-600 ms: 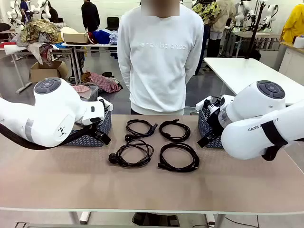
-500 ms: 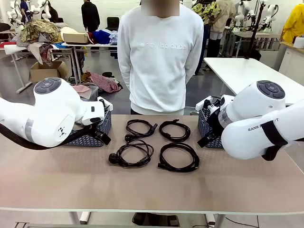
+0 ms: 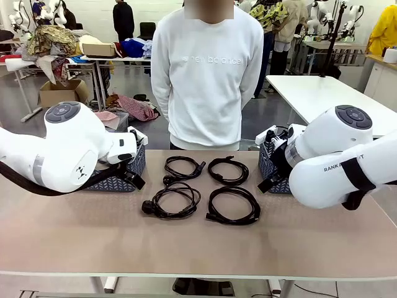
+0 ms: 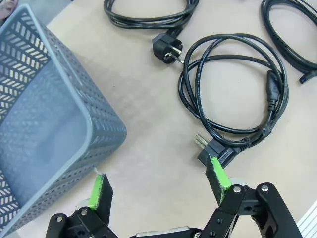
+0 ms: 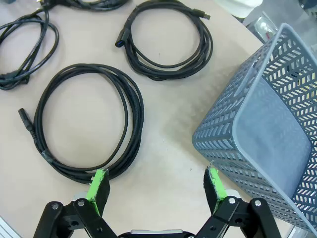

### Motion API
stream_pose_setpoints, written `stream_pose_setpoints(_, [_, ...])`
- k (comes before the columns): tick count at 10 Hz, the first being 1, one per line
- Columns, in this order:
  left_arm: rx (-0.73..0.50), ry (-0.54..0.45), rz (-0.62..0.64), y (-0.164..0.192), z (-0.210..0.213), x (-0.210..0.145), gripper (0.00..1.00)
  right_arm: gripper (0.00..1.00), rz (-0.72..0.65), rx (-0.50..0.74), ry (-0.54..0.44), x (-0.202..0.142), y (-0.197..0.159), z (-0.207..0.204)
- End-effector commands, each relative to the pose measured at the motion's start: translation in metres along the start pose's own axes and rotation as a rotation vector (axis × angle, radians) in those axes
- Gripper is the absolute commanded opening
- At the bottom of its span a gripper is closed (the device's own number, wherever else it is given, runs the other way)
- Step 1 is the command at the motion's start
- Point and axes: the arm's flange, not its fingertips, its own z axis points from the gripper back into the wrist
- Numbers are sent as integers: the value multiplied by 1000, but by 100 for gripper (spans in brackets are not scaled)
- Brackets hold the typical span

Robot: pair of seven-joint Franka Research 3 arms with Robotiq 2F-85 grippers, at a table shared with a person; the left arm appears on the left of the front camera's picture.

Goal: Organize the cables according to human instructions.
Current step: Pick up a bundle of cables and place it in the basket indicated by the human.

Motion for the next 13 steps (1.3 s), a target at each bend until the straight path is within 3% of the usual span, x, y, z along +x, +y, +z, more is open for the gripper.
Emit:
stream_pose_setpoints(1, [0,0,2,1,0,0,100,100,0,0,0,0,0,0])
stream_pose_setpoints(7, [0,0,0,0,0,0,100,100,0,0,0,0,0,0])
stream_pose_setpoints(10, [-15,-37,-2,11,41,7,100,100,33,47,-4,6,-6,30])
stream_pose_setpoints(13, [-115,-86,-67,23,82,6,100,100,91,116,-35,5,-10,67])
